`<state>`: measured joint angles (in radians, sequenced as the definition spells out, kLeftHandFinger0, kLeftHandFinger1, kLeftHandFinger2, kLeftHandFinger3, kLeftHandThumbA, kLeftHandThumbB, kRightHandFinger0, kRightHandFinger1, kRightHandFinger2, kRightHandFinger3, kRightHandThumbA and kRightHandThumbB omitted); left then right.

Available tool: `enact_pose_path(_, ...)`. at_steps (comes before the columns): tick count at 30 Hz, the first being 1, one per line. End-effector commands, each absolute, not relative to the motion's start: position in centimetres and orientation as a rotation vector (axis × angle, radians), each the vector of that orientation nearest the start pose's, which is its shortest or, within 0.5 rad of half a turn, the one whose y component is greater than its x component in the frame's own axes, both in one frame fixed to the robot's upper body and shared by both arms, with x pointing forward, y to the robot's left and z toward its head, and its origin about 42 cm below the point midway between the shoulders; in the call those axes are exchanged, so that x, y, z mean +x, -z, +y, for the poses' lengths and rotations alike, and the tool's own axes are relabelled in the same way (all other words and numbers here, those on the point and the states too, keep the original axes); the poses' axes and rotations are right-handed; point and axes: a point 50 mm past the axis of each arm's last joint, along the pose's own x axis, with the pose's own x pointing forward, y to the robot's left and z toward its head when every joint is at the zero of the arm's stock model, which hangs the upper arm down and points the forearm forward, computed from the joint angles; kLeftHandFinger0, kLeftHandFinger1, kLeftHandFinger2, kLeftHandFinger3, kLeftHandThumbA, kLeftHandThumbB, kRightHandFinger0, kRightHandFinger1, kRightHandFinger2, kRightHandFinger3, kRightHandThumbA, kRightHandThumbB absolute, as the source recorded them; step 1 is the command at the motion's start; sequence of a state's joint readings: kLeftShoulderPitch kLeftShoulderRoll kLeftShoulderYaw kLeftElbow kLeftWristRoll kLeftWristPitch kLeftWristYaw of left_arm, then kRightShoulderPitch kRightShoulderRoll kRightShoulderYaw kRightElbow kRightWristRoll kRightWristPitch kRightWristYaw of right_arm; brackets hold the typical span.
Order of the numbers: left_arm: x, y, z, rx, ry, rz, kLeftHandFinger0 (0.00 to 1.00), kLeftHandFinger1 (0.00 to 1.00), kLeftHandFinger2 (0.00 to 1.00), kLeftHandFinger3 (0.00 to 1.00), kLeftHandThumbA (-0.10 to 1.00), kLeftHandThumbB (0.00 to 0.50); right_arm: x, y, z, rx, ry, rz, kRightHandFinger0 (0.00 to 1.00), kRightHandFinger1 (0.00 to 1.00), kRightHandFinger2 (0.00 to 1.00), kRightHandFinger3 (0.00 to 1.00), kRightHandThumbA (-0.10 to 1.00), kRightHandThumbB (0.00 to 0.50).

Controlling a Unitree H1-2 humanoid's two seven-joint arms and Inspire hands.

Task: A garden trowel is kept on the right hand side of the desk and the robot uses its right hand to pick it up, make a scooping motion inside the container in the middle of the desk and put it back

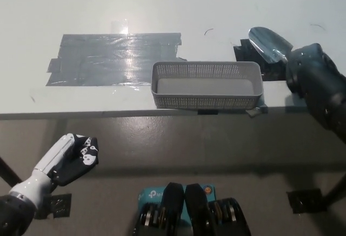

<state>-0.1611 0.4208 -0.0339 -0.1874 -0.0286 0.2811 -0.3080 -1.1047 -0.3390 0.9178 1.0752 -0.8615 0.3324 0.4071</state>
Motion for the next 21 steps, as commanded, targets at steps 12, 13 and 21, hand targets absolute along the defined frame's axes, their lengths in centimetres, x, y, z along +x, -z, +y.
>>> enact_pose_path(12, 32.4, -21.0, 30.6, 0.429, 0.376, -0.068, 0.0, 0.0, 0.0, 0.0, -0.06, 0.5, 51.9, -15.8, -26.8, -1.577, -0.139, 0.22, 0.01, 0.26, 0.52, 0.4, 0.08, 0.0)
enact_pose_path(13, 32.3, -20.9, 30.6, 0.426, 0.376, -0.065, 0.0, 0.0, 0.0, 0.0, -0.04, 0.5, 51.6, -15.7, -26.8, -1.52, -0.103, 0.177, 0.0, 0.21, 0.49, 0.33, -0.05, 0.0)
enact_pose_path(21, 32.2, -20.6, 30.8, 0.434, 0.386, -0.06, 0.0, 0.0, 0.0, 0.0, -0.01, 0.5, 50.7, -14.2, -27.8, -1.457, -0.042, 0.084, 0.0, 0.04, 0.22, 0.36, -0.1, 0.0)
